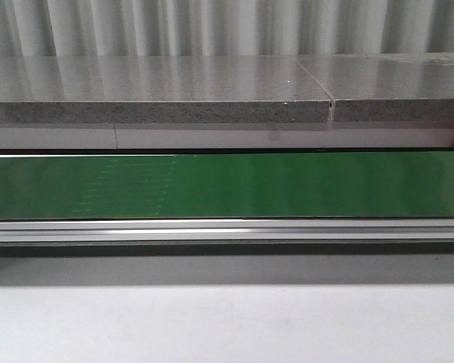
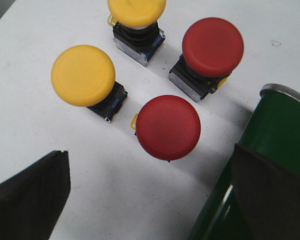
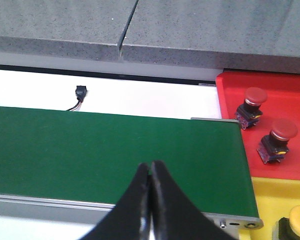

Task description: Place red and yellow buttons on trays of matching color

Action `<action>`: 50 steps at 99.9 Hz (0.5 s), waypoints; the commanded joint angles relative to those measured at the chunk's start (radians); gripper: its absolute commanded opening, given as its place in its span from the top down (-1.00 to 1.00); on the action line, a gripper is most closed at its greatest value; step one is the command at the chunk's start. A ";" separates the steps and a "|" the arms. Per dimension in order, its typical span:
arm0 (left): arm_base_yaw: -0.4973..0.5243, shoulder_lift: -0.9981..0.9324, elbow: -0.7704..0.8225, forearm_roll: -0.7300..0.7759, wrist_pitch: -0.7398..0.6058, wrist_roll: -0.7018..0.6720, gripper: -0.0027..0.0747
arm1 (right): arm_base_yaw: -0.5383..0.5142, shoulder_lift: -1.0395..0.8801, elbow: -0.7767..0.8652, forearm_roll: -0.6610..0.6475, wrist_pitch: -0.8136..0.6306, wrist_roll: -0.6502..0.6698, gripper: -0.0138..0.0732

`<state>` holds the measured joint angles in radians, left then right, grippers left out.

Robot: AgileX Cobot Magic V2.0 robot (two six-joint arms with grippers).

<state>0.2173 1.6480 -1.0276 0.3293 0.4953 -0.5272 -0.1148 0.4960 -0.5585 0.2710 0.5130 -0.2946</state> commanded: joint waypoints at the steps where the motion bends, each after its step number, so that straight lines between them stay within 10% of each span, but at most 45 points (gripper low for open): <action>1: 0.001 -0.007 -0.048 -0.001 -0.047 -0.008 -0.67 | 0.001 0.000 -0.025 0.003 -0.064 -0.004 0.84; 50: 0.001 0.103 -0.127 0.001 -0.044 -0.006 -0.67 | 0.001 0.000 -0.025 0.003 -0.064 -0.004 0.84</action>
<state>0.2173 1.7812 -1.1235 0.3293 0.4909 -0.5272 -0.1148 0.4960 -0.5585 0.2710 0.5146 -0.2946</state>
